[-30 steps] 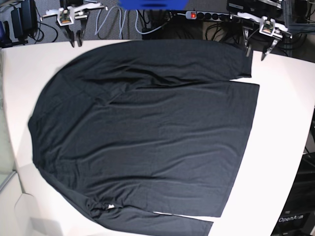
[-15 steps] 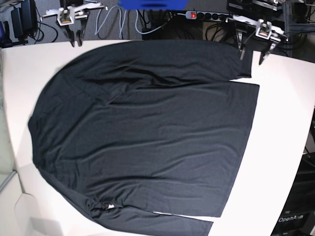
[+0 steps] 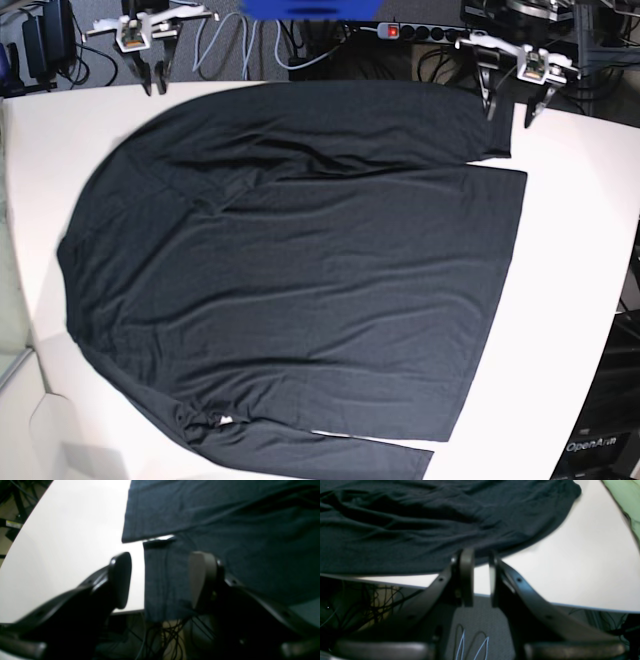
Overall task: Fold the T-shirt properly
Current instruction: 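Move both open grippers over the shoulder edge of the black shirt, then lower the left gripper and pinch the shoulder corner beneath it, then lower the right gripper and pinch the other shoulder corner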
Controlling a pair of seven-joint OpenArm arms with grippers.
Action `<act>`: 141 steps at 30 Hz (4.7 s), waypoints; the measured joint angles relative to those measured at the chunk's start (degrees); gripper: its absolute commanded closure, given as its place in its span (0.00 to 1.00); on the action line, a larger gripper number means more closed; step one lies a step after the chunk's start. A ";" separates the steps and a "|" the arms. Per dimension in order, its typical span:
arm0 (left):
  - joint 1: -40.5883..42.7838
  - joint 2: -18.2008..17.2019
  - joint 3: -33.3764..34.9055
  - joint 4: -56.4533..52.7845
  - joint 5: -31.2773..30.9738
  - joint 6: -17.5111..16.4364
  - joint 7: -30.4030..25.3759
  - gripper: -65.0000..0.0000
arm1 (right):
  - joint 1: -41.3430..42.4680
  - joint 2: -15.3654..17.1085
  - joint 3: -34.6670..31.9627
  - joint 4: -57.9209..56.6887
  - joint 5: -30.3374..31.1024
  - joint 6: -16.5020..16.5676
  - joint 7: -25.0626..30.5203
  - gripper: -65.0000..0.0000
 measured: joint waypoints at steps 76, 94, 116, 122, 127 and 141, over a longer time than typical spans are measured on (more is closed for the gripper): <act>-3.63 4.68 1.11 -4.07 -6.71 -20.17 3.23 0.46 | -0.13 0.02 0.24 -0.02 0.00 0.00 0.02 0.81; -2.69 5.86 1.22 -4.09 -6.51 -20.87 2.86 0.88 | -0.13 0.00 0.24 0.00 0.00 0.00 0.02 0.81; -1.60 4.39 0.92 -2.27 -7.02 -20.85 3.43 1.00 | 0.11 0.00 2.29 4.28 0.00 0.00 -0.55 0.61; -1.70 4.39 0.92 -2.27 -7.10 -20.87 3.48 1.00 | 4.42 -0.13 2.10 4.02 0.00 0.00 -7.93 0.54; -1.75 4.42 0.90 -2.27 -7.06 -20.87 3.54 1.00 | 7.69 -0.13 2.12 3.85 1.42 0.52 -13.20 0.54; -2.05 2.23 0.92 -0.42 -7.04 -21.03 3.76 1.00 | 11.34 -0.17 7.85 4.00 23.78 7.10 -22.25 0.54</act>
